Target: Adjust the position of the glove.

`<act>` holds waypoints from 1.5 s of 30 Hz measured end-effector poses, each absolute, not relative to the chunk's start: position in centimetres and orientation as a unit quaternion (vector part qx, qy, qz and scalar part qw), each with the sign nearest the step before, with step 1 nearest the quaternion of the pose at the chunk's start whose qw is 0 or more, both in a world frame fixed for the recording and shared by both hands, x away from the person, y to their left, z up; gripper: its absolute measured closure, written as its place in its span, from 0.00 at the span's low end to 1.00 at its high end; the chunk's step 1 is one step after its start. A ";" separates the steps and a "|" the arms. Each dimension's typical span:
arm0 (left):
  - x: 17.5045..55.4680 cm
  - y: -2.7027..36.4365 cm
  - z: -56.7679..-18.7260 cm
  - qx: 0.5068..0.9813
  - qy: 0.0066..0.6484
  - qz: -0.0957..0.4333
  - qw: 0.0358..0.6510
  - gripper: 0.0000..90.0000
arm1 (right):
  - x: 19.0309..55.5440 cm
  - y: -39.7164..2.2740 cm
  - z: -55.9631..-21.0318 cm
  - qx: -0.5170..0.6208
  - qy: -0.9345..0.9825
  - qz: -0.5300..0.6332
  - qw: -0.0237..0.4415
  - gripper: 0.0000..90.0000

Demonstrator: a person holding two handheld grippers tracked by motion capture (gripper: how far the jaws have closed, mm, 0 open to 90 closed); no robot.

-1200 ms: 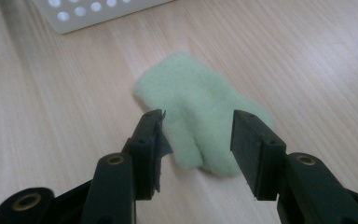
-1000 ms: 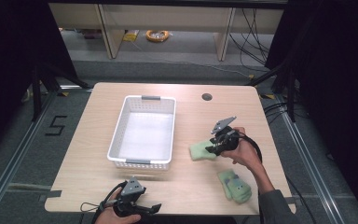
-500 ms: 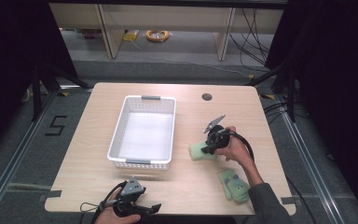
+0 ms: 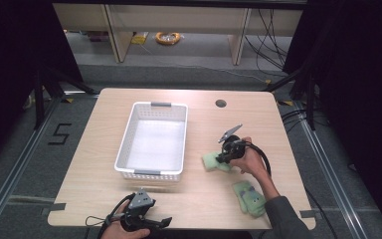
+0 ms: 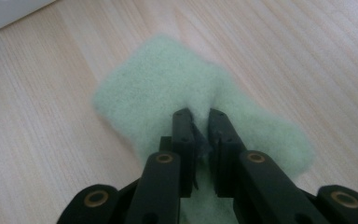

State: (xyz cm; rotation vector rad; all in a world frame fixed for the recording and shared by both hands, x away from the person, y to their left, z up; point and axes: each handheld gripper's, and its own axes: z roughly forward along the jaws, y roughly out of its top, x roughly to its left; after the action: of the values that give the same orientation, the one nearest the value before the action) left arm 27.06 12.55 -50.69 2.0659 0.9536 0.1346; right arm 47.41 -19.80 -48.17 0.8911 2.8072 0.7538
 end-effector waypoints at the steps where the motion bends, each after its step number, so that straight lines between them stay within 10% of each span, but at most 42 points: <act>1: 27.0 12.5 -50.7 0.819 0.385 0.054 0.423 0.18 | 47.3 -19.9 -48.0 0.296 0.921 0.249 0.047 0.94; 22: 27.1 12.6 -50.5 0.827 0.378 0.049 0.414 0.18 | 39.8 -19.7 -42.7 0.304 0.894 0.323 0.069 0.95; 45: 27.0 12.7 -50.4 0.828 0.376 0.057 0.413 0.18 | 32.2 -17.3 -46.1 0.297 0.907 0.299 0.022 0.94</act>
State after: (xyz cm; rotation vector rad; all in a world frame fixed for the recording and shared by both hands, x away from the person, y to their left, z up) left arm 27.02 12.65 -50.45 2.0805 0.9443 0.1439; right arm 32.24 -17.29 -46.12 0.9204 2.8085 0.9268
